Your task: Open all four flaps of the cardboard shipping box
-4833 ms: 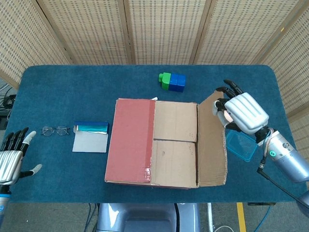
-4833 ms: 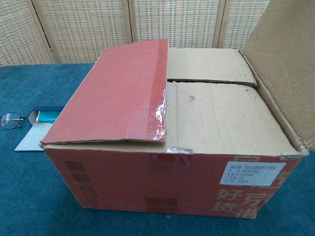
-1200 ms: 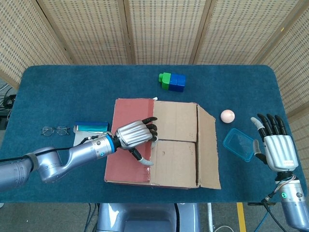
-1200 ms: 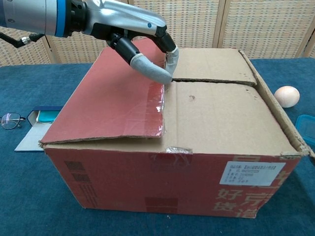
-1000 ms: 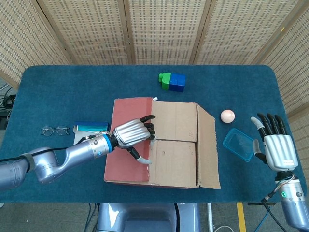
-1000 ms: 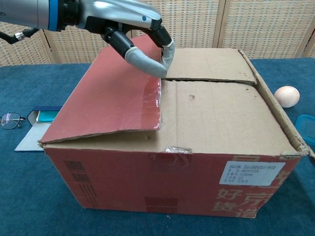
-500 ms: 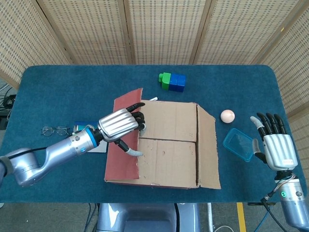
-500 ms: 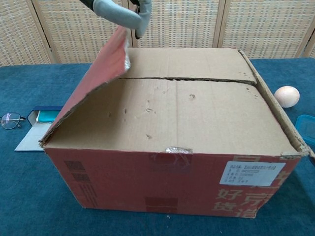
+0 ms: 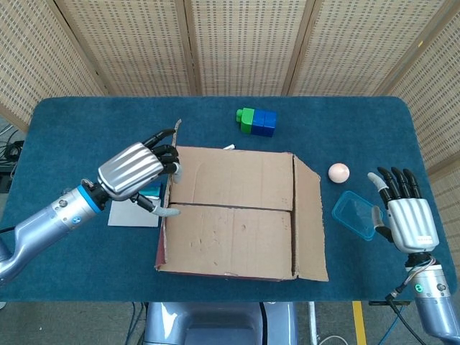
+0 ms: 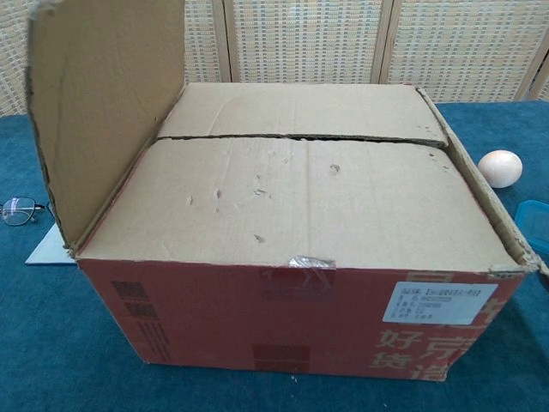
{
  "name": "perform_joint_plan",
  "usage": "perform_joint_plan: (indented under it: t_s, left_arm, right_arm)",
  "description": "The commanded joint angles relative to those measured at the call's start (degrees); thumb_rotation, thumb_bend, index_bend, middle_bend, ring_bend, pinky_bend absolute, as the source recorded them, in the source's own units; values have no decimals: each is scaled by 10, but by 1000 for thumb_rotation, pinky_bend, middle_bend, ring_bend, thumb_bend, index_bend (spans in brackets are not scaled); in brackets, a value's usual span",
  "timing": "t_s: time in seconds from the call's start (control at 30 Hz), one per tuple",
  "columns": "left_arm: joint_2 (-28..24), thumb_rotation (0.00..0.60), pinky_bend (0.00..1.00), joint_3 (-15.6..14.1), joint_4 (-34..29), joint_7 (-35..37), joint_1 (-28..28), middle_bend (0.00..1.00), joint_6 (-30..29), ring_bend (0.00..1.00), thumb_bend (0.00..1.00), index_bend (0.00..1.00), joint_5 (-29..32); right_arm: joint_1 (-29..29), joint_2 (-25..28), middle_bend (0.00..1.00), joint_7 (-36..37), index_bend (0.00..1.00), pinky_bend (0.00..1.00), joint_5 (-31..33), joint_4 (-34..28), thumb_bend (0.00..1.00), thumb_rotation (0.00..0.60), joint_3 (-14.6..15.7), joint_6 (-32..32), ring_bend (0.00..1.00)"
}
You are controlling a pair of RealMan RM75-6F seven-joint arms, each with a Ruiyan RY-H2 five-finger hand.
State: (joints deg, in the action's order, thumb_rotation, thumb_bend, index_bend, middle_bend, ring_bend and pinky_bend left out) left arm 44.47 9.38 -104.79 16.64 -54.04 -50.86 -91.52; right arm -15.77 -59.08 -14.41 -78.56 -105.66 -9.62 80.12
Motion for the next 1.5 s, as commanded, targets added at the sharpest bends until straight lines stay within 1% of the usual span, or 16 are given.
perform_joint_plan:
  t_s: [0.03, 0.27, 0.43, 0.6, 0.67, 0.77, 0.83, 0.87, 0.93, 1.0, 1.03, 1.1, 1.17, 1.23, 1.33, 1.5]
  left_arm:
    - [-18, 168, 0, -9, -1, 12, 19, 458, -18, 258, 86, 484, -15]
    - [-52, 169, 0, -37, 7, 22, 55, 459, -27, 259, 84, 484, -37]
    - [-67, 170, 0, -52, 16, 27, 76, 459, -26, 259, 85, 486, -36]
    - [-72, 164, 0, -56, 25, 25, 92, 459, -28, 258, 93, 496, -21]
    - [-60, 161, 0, -53, 31, 15, 100, 445, -38, 256, 99, 493, -13]
    - [-40, 180, 0, -49, 35, -18, 104, 369, -42, 211, 107, 437, -6]
    - [-25, 231, 0, -46, 34, -41, 103, 293, -43, 134, 117, 381, -2]
    - [-17, 247, 0, -43, 34, -53, 103, 266, -44, 105, 119, 361, 0]
    - [5, 303, 0, -37, 33, -81, 100, 186, -44, 34, 122, 292, 7]
    - [22, 341, 0, -32, 31, -101, 96, 118, -40, 6, 123, 233, 14]
    - [30, 363, 0, -30, 30, -112, 93, 78, -38, 0, 124, 198, 17]
    - [48, 389, 0, -25, 28, -135, 85, 23, -30, 0, 125, 146, 23]
    - [65, 401, 0, -19, 28, -158, 78, 1, -25, 0, 125, 106, 33]
    - [83, 412, 0, -14, 28, -183, 72, 0, -20, 0, 125, 76, 42]
    - [106, 418, 0, -8, 31, -217, 64, 0, -13, 0, 125, 58, 59]
    - [149, 421, 0, 0, 37, -274, 49, 0, 8, 0, 125, 29, 105]
  right_arm:
    - [-2, 0, 111, -2, 128, 0, 0, -3, 620, 600, -1, -3, 0]
    - [-2, -2, 111, -7, 129, 0, 0, -7, 619, 600, 0, -4, 0]
    - [-3, -3, 111, -6, 129, 0, 0, -8, 620, 600, -1, -5, 0]
    - [-4, -3, 111, -5, 129, 0, 0, -8, 620, 600, -1, -7, 0]
    - [-4, -4, 111, -4, 128, 0, 0, -8, 620, 600, 0, -7, 0]
    - [-2, -4, 111, -4, 129, 0, -1, -8, 620, 600, 1, -7, 0]
    - [-1, -4, 111, -4, 129, 0, -1, -7, 618, 600, 1, -5, 0]
    - [0, -4, 111, -4, 129, 0, -1, -6, 618, 600, 2, -4, 0]
    - [1, -5, 111, -4, 128, 0, -2, -6, 618, 600, 3, -3, 0]
    - [3, -5, 111, -5, 129, 0, -3, -6, 619, 600, 4, -1, 0]
    - [4, -5, 111, -5, 129, 0, -4, -6, 619, 600, 5, 0, 0]
    - [4, -6, 111, -4, 128, 0, -4, -4, 620, 600, 4, 0, 0]
    - [5, -8, 111, -4, 128, 0, -4, -3, 619, 600, 5, 0, 0]
    - [4, -9, 111, -3, 128, 0, -4, -1, 619, 600, 6, -1, 0]
    - [5, -10, 111, -2, 128, 0, -6, 1, 620, 600, 6, 0, 0]
    - [5, -10, 111, 2, 128, 0, -5, 5, 619, 600, 5, -2, 0]
